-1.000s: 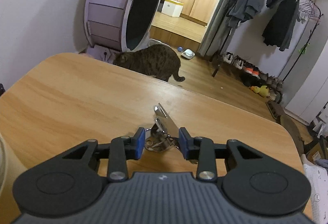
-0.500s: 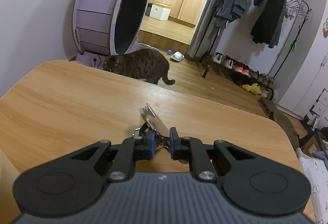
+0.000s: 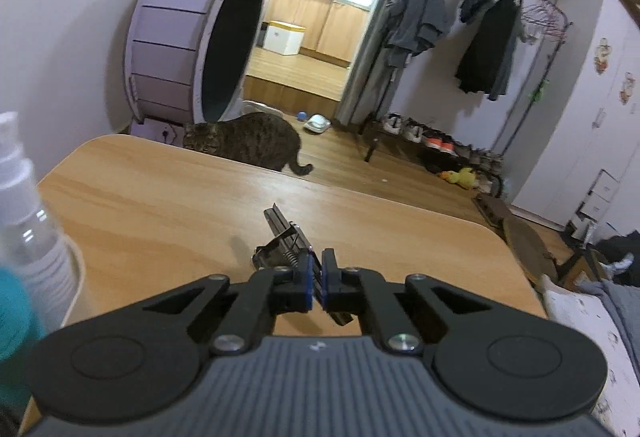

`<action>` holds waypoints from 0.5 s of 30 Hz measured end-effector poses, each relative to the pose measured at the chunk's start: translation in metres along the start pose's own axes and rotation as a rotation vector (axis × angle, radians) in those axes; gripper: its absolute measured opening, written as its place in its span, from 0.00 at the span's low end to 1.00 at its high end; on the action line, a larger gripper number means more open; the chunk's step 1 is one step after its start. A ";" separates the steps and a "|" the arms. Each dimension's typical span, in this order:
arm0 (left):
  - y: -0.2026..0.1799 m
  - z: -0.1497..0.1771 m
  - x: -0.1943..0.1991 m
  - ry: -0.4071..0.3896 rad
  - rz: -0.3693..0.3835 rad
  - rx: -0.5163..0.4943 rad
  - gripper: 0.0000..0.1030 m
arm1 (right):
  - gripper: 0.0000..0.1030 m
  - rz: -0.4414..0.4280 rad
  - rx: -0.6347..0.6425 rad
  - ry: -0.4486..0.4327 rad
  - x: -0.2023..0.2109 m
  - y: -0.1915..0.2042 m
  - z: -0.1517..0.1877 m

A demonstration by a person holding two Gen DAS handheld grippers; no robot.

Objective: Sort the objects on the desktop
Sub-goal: 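Carry the metal clip into the cream basket and open the left gripper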

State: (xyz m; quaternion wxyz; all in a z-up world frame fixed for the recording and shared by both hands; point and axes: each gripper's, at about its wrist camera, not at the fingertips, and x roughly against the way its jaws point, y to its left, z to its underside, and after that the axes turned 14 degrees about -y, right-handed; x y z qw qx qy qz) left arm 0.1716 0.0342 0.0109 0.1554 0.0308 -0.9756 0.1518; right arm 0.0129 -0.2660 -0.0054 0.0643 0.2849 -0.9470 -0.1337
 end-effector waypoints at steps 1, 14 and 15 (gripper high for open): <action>-0.002 0.000 0.007 -0.003 0.011 -0.003 0.03 | 1.00 -0.005 0.000 0.004 0.000 0.000 0.001; -0.001 -0.003 0.106 -0.071 0.102 -0.042 0.03 | 1.00 -0.143 0.019 0.112 -0.007 0.027 0.011; 0.001 -0.003 0.114 -0.075 0.106 -0.044 0.03 | 1.00 -0.153 0.020 0.119 -0.008 0.030 0.013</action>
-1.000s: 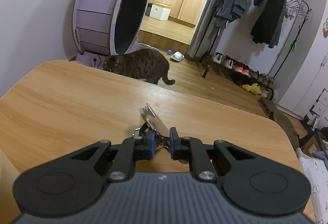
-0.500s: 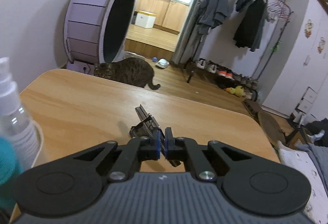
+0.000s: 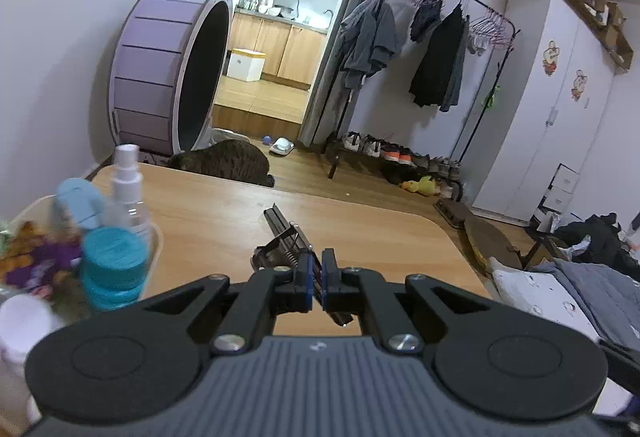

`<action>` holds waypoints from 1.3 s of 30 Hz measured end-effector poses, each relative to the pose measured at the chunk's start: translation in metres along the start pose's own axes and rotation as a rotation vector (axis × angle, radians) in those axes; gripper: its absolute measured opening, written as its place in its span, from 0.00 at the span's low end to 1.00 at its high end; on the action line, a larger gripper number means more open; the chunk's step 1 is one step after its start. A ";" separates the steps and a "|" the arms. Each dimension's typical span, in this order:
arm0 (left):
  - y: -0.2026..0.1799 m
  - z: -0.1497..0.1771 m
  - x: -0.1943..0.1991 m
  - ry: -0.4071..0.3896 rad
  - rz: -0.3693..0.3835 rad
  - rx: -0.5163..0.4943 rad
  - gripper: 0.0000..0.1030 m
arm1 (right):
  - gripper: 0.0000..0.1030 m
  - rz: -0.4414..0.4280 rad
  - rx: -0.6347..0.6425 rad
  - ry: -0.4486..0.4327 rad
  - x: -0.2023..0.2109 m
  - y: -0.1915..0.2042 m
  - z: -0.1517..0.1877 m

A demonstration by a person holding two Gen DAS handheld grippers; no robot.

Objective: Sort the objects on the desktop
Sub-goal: 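Carry the metal clip into the cream basket and open the left gripper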

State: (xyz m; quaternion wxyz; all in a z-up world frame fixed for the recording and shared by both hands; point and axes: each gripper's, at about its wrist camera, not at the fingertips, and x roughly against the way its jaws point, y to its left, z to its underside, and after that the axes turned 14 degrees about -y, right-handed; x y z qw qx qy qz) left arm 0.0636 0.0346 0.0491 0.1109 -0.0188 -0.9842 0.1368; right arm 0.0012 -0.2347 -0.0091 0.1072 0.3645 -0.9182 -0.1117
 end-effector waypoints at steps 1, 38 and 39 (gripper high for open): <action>0.002 -0.001 0.008 -0.004 0.003 -0.002 0.03 | 1.00 -0.010 0.000 0.005 -0.001 0.002 0.001; 0.086 -0.027 0.051 0.245 -0.007 -0.371 0.10 | 1.00 -0.169 -0.004 0.092 -0.023 0.040 0.020; 0.085 -0.025 0.052 0.243 -0.018 -0.378 0.12 | 1.00 -0.170 -0.004 0.092 -0.023 0.040 0.020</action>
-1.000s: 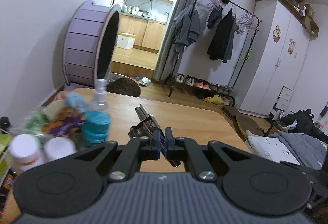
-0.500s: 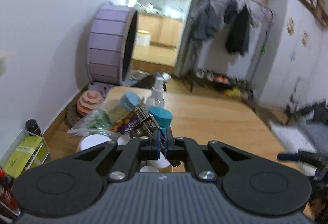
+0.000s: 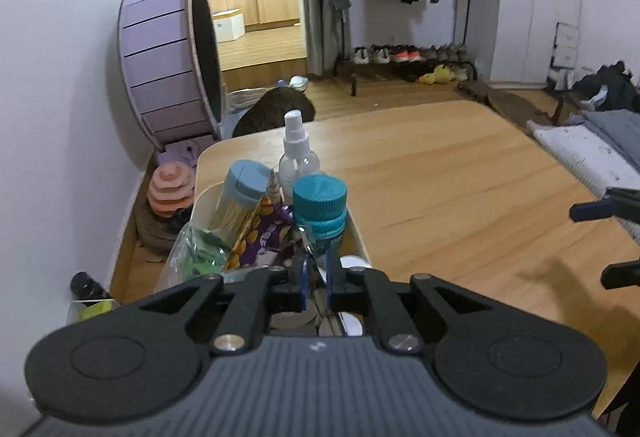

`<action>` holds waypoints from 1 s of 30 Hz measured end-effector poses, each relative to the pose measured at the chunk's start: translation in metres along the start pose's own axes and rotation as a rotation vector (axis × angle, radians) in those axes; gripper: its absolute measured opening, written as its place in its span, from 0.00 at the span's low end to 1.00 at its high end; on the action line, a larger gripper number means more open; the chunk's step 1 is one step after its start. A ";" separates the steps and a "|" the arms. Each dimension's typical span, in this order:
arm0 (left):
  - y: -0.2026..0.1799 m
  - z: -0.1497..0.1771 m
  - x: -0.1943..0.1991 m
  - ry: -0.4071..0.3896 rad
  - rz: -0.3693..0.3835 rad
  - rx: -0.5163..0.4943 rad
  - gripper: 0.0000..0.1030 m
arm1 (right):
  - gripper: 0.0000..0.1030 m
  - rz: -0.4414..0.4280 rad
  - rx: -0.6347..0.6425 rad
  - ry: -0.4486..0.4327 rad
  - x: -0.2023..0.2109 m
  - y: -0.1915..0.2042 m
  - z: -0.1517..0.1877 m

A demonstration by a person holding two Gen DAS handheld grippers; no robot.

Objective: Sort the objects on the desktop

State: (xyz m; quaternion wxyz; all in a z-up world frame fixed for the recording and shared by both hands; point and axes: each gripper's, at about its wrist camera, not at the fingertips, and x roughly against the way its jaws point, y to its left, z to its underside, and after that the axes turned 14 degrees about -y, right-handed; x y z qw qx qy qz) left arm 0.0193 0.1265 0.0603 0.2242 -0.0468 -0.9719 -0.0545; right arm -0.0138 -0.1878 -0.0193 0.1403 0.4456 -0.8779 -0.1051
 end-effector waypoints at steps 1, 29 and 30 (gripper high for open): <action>-0.001 0.001 0.002 -0.005 -0.010 -0.001 0.18 | 1.00 0.000 0.001 -0.002 0.000 0.000 0.000; 0.002 0.024 0.102 -0.060 -0.131 0.238 1.00 | 1.00 -0.056 0.128 0.095 -0.080 0.072 -0.061; 0.002 0.023 0.101 -0.047 -0.130 0.236 1.00 | 1.00 -0.056 0.142 0.112 -0.086 0.076 -0.064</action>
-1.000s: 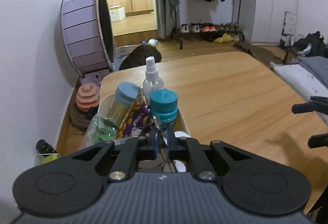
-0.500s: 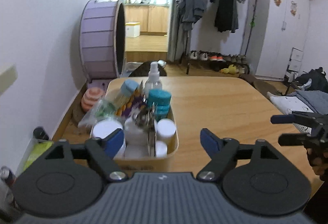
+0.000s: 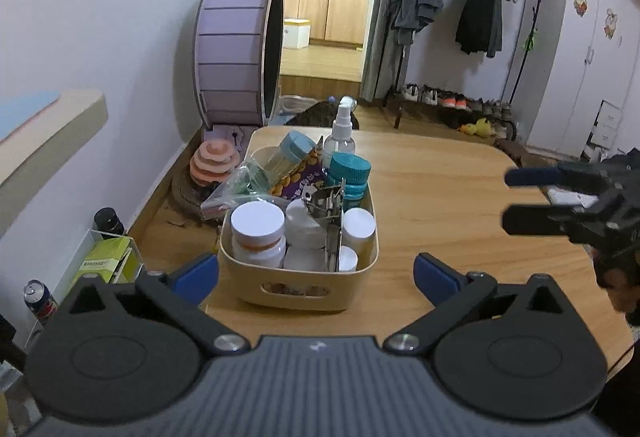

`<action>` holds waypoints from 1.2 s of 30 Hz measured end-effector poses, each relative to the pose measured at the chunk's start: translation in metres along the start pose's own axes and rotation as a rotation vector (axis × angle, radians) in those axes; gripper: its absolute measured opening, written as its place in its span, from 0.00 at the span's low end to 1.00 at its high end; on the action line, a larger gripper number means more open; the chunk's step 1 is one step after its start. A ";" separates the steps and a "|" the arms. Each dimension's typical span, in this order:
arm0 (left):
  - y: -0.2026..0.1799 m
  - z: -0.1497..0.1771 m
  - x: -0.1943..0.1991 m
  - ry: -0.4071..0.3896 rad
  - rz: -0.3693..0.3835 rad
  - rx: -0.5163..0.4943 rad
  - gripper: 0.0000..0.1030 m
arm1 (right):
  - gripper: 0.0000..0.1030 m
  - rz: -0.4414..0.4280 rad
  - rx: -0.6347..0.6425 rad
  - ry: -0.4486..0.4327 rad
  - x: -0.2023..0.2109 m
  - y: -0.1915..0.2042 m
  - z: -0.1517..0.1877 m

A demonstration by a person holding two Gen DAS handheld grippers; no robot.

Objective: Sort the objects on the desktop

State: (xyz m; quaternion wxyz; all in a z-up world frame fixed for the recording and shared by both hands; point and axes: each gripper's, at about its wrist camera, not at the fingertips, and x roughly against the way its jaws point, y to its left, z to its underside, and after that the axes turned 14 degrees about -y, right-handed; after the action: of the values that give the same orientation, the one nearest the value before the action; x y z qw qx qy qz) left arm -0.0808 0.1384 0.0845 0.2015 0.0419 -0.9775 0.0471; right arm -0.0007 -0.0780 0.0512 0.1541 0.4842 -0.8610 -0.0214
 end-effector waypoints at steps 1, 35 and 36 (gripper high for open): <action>0.000 0.000 -0.001 0.011 0.000 0.000 1.00 | 1.00 -0.001 0.011 0.024 -0.006 0.002 -0.003; 0.000 -0.005 -0.001 0.136 -0.115 -0.005 1.00 | 1.00 -0.002 0.145 0.158 -0.028 0.020 -0.020; 0.000 -0.005 -0.001 0.138 -0.116 -0.004 1.00 | 1.00 -0.002 0.146 0.156 -0.028 0.020 -0.021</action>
State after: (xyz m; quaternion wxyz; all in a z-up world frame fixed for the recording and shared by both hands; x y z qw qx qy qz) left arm -0.0779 0.1392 0.0884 0.2708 0.0945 -0.9573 0.0360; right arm 0.0023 -0.0419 0.0682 0.1850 0.4953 -0.8451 0.0792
